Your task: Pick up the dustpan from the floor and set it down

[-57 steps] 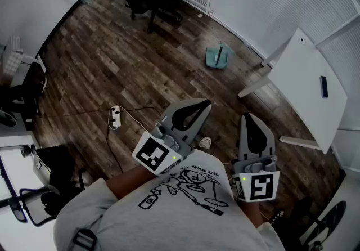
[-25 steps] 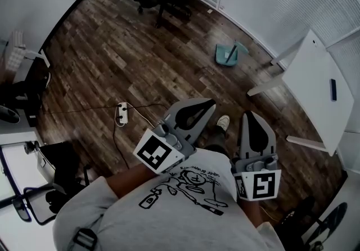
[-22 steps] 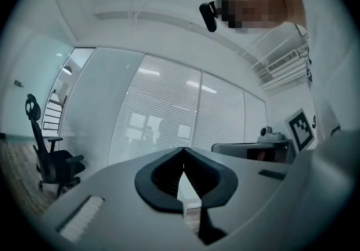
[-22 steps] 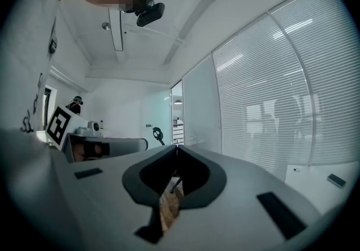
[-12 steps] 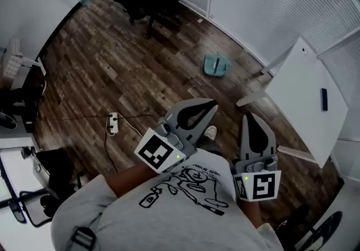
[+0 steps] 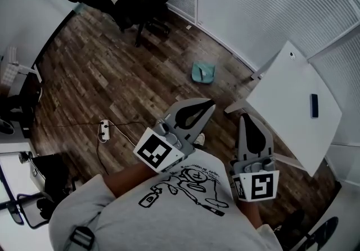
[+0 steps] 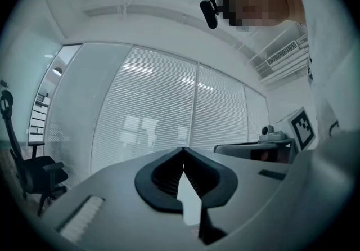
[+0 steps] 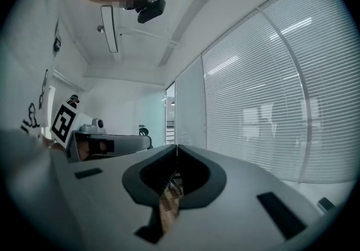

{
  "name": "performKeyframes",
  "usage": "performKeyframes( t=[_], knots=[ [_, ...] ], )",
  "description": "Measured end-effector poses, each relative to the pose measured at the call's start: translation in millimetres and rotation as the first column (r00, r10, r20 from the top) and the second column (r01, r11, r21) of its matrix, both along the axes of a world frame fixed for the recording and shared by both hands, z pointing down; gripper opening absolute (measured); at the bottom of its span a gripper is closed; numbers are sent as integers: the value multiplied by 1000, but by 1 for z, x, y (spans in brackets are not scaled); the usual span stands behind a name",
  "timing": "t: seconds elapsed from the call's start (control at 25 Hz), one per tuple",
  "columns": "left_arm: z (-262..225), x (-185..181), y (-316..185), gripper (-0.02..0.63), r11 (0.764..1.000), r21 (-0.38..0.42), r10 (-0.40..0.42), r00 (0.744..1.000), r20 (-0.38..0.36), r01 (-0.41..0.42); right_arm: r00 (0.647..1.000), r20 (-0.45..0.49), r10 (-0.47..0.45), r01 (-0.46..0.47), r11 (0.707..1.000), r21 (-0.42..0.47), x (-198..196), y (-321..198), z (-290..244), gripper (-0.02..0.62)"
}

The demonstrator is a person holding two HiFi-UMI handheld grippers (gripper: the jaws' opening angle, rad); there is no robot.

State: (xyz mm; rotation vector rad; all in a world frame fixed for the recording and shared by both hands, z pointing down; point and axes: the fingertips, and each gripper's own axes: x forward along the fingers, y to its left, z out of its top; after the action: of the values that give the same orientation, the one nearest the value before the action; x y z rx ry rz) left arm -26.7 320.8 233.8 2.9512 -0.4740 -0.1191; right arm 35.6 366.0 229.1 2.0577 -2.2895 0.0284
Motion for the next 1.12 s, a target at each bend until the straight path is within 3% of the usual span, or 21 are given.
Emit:
performKeyframes(
  t=[0.24,0.52,1.12],
  knots=[
    [8,27,-9,2,1000,-5,-22,999,23,22,1000,5,-22,22,1000,-16,31,-11,6,6],
    [14,36,-41,2,998,-20,-63,998,24,63,998,18,-58,58,998,-25,42,-44,15,6],
    [14,52,-191,2,995,-17,-94,996,9,94,993,-1,-114,114,993,-41,54,-199,19,6]
  ],
)
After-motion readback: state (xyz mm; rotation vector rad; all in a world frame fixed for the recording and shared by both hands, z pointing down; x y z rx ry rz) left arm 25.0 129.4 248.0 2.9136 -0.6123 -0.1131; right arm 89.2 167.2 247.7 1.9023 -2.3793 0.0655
